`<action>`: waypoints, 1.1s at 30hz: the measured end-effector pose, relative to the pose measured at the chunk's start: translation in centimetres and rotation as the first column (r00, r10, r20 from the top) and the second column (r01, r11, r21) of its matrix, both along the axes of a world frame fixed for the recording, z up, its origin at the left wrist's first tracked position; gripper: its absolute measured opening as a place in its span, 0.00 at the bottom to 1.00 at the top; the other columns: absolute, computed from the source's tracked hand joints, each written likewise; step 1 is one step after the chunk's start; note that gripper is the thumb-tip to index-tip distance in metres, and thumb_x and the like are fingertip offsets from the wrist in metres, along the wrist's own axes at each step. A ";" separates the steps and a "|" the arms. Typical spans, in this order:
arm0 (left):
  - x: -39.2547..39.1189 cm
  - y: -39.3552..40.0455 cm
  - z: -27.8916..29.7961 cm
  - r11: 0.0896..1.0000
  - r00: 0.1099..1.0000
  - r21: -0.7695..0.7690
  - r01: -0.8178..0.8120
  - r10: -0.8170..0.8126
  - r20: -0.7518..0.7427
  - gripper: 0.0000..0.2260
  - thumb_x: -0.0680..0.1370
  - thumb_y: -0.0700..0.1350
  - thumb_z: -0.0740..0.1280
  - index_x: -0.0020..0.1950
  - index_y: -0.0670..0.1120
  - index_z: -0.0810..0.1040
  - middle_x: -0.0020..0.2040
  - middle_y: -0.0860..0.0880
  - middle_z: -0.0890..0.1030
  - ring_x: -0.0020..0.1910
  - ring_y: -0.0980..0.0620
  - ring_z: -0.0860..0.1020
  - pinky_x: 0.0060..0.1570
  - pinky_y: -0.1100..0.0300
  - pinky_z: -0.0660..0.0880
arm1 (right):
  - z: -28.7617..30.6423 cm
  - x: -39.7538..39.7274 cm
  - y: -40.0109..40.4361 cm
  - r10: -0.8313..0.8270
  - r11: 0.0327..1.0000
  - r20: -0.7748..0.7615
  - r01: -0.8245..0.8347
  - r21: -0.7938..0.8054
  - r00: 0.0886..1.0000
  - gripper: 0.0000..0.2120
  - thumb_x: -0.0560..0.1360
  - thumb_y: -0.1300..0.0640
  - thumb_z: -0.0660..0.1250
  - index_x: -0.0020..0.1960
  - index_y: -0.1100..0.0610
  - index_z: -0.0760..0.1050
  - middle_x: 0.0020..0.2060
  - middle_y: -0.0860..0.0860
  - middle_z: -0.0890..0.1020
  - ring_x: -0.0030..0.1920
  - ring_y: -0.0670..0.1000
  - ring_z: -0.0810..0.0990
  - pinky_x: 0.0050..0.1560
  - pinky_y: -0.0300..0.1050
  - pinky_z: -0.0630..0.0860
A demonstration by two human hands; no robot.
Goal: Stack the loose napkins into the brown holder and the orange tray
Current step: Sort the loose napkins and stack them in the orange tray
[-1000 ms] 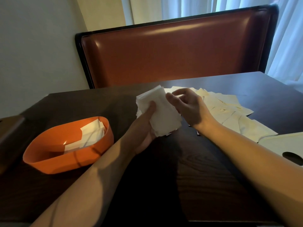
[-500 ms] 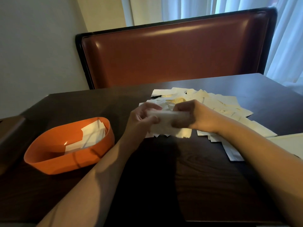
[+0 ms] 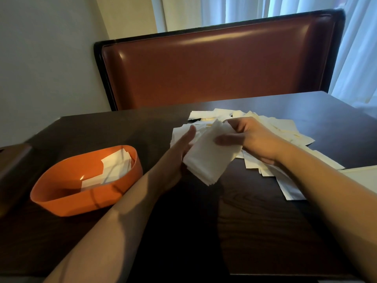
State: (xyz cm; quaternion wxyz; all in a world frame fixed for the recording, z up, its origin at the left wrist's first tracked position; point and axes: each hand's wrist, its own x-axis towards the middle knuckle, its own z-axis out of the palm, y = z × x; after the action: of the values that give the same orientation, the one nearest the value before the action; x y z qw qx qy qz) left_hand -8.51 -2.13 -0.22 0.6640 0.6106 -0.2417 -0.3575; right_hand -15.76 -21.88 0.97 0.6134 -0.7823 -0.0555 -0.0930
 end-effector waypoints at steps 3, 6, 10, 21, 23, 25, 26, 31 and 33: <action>0.0 0.4 0.1 0.954 0.942 -0.013 0.299 -0.297 -0.158 0.35 0.74 0.71 0.54 0.67 0.48 0.77 0.60 0.36 0.80 0.57 0.38 0.80 0.53 0.47 0.79 | -0.2 0.0 0.5 0.031 0.999 0.012 -0.032 0.042 0.999 0.09 0.70 0.55 0.76 0.49 0.53 0.83 0.47 0.54 0.85 0.50 0.56 0.84 0.52 0.53 0.80; -0.1 0.9 0.2 0.909 0.883 -0.079 0.408 -0.416 -0.217 0.33 0.74 0.70 0.48 0.62 0.54 0.82 0.61 0.41 0.81 0.59 0.40 0.80 0.47 0.49 0.80 | -0.3 -0.1 1.3 0.084 0.993 0.072 -0.089 0.074 0.994 0.04 0.75 0.59 0.72 0.49 0.58 0.80 0.42 0.55 0.83 0.42 0.56 0.81 0.40 0.46 0.75; 0.1 1.3 -0.2 0.865 0.816 -0.169 0.473 -0.502 -0.286 0.37 0.70 0.69 0.68 0.72 0.48 0.74 0.69 0.37 0.73 0.68 0.29 0.68 0.52 0.37 0.76 | 0.0 -0.3 2.0 0.187 0.956 0.092 -0.203 0.214 0.978 0.08 0.77 0.61 0.69 0.53 0.65 0.77 0.42 0.61 0.81 0.36 0.60 0.77 0.33 0.47 0.74; -0.4 0.5 0.1 0.961 0.911 -0.228 0.157 -0.230 -0.341 0.17 0.75 0.46 0.67 0.63 0.45 0.73 0.45 0.42 0.81 0.43 0.47 0.80 0.33 0.56 0.79 | -1.8 2.1 2.2 -0.296 0.955 0.218 0.293 0.047 0.930 0.05 0.79 0.57 0.68 0.50 0.58 0.80 0.38 0.51 0.83 0.36 0.45 0.82 0.36 0.41 0.78; -0.3 0.1 0.4 0.959 0.935 -0.274 -0.076 -0.027 -0.354 0.14 0.76 0.47 0.64 0.60 0.45 0.75 0.46 0.42 0.83 0.44 0.46 0.83 0.36 0.55 0.79 | -2.8 2.7 1.2 -0.337 0.912 0.265 0.383 -0.145 0.904 0.07 0.79 0.52 0.68 0.50 0.56 0.79 0.39 0.52 0.83 0.39 0.49 0.81 0.40 0.43 0.77; -0.1 -0.1 0.3 0.922 0.925 -0.271 -0.275 0.177 -0.336 0.13 0.78 0.49 0.63 0.59 0.46 0.75 0.51 0.43 0.85 0.49 0.45 0.84 0.46 0.51 0.80 | -3.8 2.8 0.4 -0.318 0.874 0.247 0.385 -0.298 0.915 0.08 0.78 0.52 0.70 0.52 0.56 0.79 0.41 0.51 0.82 0.42 0.50 0.80 0.43 0.42 0.76; 0.1 -0.2 0.3 0.896 0.912 -0.276 -0.347 0.255 -0.320 0.12 0.78 0.50 0.64 0.59 0.46 0.74 0.53 0.43 0.85 0.52 0.45 0.84 0.49 0.49 0.79 | -4.2 2.8 0.2 -0.301 0.855 0.234 0.370 -0.365 0.925 0.10 0.77 0.52 0.71 0.54 0.56 0.79 0.43 0.50 0.81 0.43 0.50 0.79 0.44 0.41 0.75; 0.8 -0.3 0.2 0.786 0.838 -0.314 -0.532 0.436 -0.327 0.10 0.80 0.51 0.65 0.58 0.50 0.72 0.53 0.44 0.85 0.56 0.45 0.82 0.45 0.52 0.82 | -5.1 3.6 0.7 -0.212 0.697 0.230 0.311 -0.646 0.950 0.21 0.70 0.45 0.76 0.59 0.52 0.77 0.51 0.48 0.76 0.51 0.49 0.74 0.50 0.43 0.75; 1.0 -0.2 0.2 0.770 0.820 -0.310 -0.558 0.456 -0.345 0.10 0.80 0.52 0.64 0.59 0.50 0.72 0.51 0.44 0.85 0.56 0.44 0.82 0.41 0.54 0.82 | -5.4 3.9 0.8 -0.233 0.664 0.242 0.336 -0.668 0.942 0.19 0.71 0.47 0.75 0.59 0.52 0.77 0.52 0.49 0.76 0.52 0.50 0.74 0.51 0.45 0.75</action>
State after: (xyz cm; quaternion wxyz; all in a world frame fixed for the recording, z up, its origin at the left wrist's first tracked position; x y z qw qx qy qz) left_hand -7.52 -2.33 -0.06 0.8706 0.4551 -0.0484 -0.1805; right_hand -11.83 -21.10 -4.43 0.2434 -0.9463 -0.0049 -0.2129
